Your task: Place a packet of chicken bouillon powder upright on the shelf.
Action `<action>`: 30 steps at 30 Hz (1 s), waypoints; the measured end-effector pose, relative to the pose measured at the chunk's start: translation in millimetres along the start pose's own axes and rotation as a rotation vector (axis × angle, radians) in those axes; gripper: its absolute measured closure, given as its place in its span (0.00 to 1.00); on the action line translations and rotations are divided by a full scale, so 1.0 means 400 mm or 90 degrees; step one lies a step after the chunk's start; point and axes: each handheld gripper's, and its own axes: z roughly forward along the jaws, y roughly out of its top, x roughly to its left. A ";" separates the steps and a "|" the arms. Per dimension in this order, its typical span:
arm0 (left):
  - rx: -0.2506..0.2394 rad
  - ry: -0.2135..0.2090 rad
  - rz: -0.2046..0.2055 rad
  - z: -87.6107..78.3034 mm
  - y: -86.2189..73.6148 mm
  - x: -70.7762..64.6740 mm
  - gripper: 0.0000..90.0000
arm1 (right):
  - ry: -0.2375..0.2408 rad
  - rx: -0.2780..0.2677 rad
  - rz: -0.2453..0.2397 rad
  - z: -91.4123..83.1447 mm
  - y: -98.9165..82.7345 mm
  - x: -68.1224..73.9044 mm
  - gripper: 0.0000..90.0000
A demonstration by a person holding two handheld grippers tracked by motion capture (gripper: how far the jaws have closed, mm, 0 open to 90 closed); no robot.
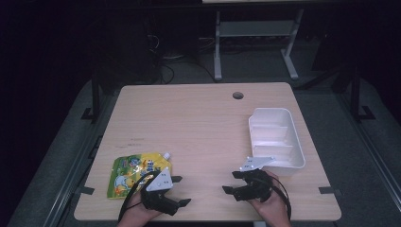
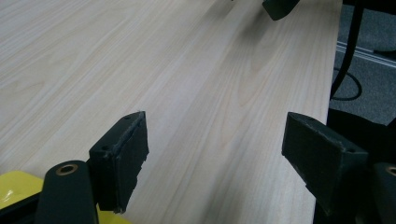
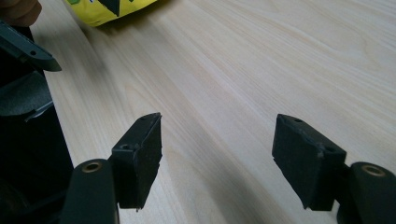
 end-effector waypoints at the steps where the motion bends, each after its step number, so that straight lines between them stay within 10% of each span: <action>1: -0.002 0.001 -0.003 -0.004 -0.001 0.002 0.25 | 0.001 -0.001 -0.001 0.001 0.000 -0.001 0.36; 30: -0.052 0.051 -0.086 -0.178 -0.036 0.143 0.27 | 0.000 -0.006 -0.005 0.002 0.002 0.002 0.36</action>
